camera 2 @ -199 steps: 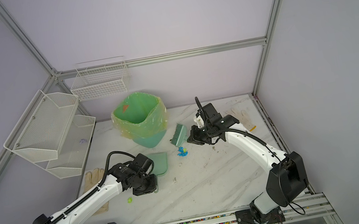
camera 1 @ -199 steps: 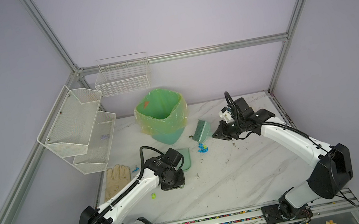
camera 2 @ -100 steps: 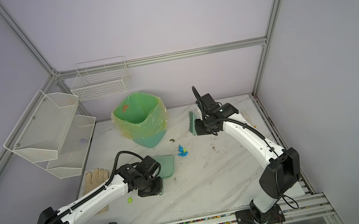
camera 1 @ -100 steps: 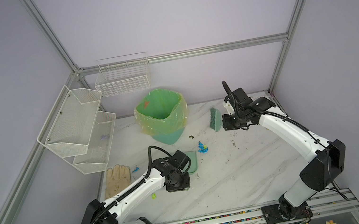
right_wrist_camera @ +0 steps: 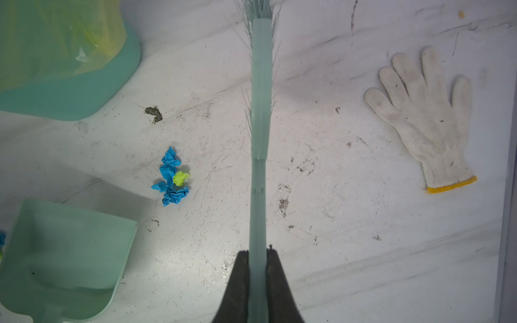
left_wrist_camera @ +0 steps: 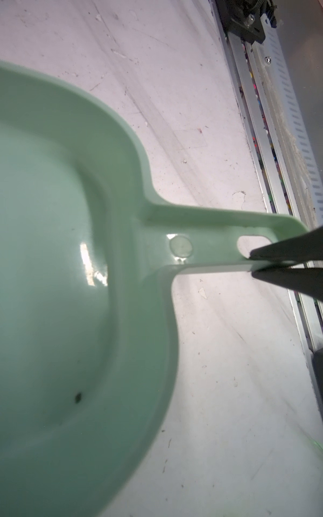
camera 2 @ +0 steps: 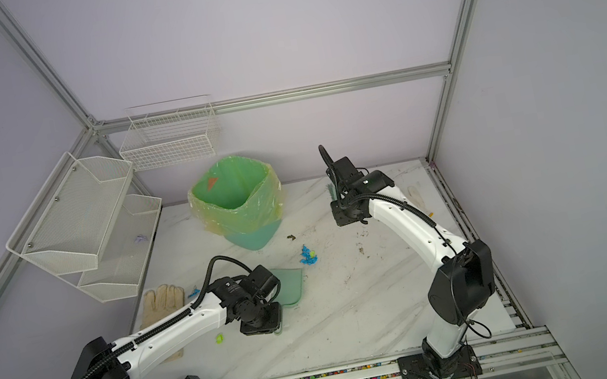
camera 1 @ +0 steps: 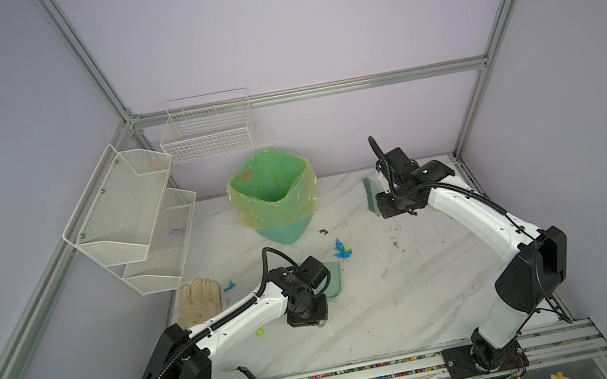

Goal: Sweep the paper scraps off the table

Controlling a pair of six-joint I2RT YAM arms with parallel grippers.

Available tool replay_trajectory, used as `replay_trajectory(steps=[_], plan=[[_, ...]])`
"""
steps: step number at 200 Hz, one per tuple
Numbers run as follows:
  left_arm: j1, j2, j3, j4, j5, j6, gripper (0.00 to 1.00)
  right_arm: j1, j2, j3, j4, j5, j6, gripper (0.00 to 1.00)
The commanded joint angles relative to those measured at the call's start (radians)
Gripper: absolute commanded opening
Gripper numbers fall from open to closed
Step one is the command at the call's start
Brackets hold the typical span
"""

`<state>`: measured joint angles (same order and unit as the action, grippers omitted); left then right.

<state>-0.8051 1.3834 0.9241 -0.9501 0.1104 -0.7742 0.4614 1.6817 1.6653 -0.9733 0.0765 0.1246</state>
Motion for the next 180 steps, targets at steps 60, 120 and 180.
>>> replay_trajectory(steps=[60, 120, 180], plan=[[-0.008, 0.084, 0.156, 0.024, 0.036, 0.027, 0.00, 0.096, 0.120, 0.078, -0.130, 0.061, -0.058, 0.00], [-0.008, 0.128, 0.166, 0.045, 0.089, 0.033, 0.00, 0.151, 0.157, 0.080, -0.128, 0.064, -0.061, 0.00], [-0.002, 0.183, 0.209, 0.051, 0.143, 0.046, 0.00, 0.175, 0.186, 0.077, -0.112, 0.047, -0.082, 0.00]])
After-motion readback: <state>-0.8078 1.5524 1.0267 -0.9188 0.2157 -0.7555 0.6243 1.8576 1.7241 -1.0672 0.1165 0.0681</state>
